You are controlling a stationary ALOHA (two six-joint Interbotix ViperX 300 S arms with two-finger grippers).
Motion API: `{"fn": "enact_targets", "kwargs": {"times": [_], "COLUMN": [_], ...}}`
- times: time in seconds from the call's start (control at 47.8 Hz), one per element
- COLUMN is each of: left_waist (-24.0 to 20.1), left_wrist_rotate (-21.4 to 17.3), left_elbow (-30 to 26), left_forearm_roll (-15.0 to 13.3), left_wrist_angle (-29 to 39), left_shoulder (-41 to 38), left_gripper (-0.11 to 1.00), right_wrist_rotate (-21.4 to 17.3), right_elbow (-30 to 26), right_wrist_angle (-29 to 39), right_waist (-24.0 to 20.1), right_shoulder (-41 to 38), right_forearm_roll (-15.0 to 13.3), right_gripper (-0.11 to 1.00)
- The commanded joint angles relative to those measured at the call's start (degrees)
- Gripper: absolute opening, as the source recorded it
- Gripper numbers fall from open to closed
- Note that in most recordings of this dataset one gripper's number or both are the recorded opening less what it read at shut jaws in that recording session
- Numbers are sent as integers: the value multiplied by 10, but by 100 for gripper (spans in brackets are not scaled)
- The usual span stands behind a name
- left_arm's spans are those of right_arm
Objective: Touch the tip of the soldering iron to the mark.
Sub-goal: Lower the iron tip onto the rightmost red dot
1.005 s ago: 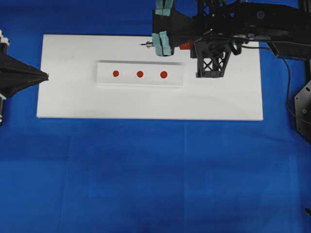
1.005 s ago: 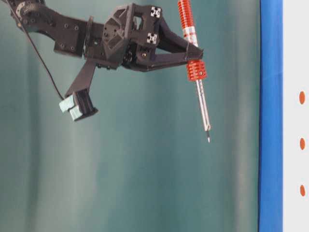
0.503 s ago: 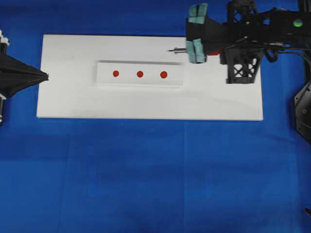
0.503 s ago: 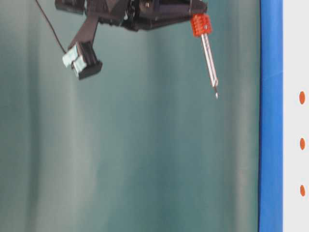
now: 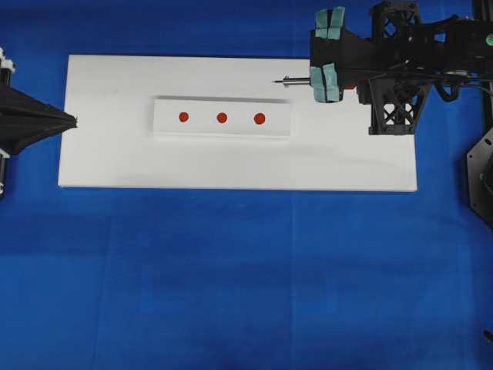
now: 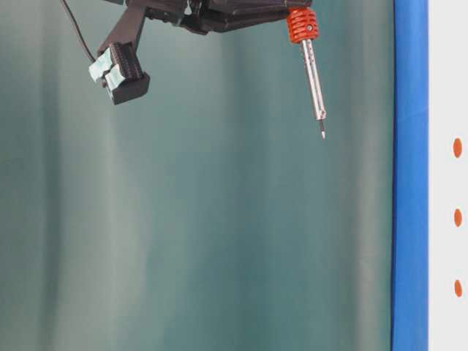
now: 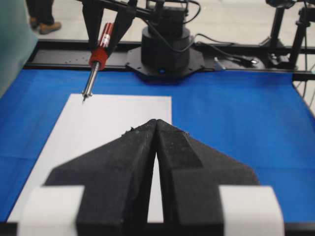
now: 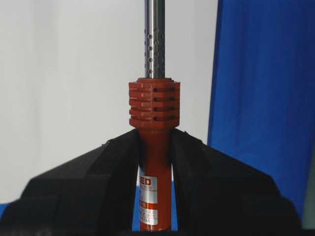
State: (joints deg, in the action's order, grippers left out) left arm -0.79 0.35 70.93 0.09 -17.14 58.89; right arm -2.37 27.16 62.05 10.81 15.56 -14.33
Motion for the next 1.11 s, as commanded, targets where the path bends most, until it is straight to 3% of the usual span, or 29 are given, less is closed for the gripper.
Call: {"fn": "enact_targets", "kwargs": {"times": [0.0, 0.419, 1.089], "left_waist": [0, 0, 0], "left_wrist_rotate": [1, 1, 0], "left_elbow": [-7, -7, -7], "left_forearm_roll": [1, 0, 0], "left_wrist_angle": [-5, -5, -6], "left_shoulder": [-2, -3, -2], "left_gripper": [0, 0, 0], "right_wrist_rotate": [0, 0, 3], "right_elbow": [-6, -3, 31], "right_wrist_angle": [-4, -6, -85], "right_waist": [1, 1, 1], "right_shoulder": [10, -2, -84], "right_forearm_roll": [1, 7, 33], "right_gripper": [6, 6, 6]}}
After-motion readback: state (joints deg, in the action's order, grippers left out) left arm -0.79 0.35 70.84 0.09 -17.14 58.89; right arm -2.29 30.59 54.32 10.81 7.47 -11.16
